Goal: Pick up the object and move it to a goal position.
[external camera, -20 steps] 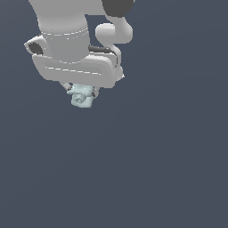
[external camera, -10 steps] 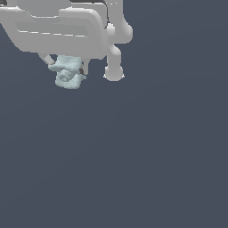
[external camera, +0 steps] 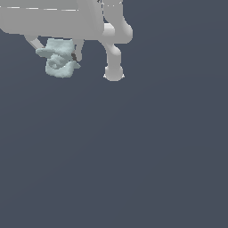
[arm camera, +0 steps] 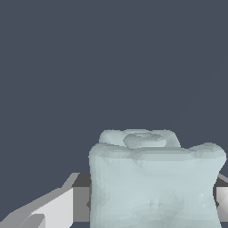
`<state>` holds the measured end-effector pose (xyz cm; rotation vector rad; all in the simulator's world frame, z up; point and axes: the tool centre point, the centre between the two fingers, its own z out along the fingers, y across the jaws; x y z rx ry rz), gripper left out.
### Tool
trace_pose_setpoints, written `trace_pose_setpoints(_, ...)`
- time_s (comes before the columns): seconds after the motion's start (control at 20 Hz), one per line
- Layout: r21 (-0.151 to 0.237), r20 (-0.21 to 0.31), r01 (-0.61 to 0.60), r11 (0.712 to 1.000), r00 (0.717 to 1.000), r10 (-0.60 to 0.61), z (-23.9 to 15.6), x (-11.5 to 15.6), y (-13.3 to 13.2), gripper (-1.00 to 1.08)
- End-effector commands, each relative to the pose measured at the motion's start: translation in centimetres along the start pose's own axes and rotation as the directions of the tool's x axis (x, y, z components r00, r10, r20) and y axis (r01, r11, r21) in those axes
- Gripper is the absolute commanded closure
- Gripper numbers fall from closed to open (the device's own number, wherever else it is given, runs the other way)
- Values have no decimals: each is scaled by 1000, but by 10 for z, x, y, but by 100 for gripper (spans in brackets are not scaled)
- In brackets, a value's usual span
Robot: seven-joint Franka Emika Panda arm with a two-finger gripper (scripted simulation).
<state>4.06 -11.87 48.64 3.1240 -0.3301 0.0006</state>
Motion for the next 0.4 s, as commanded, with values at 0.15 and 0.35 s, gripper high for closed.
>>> trace_pose_setpoints(0.15,0,0,0,1000,1000,0,-7,1,1,108)
trace_pose_setpoints(0.35,0,0,0,1000,1000,0,-8,2,1,108)
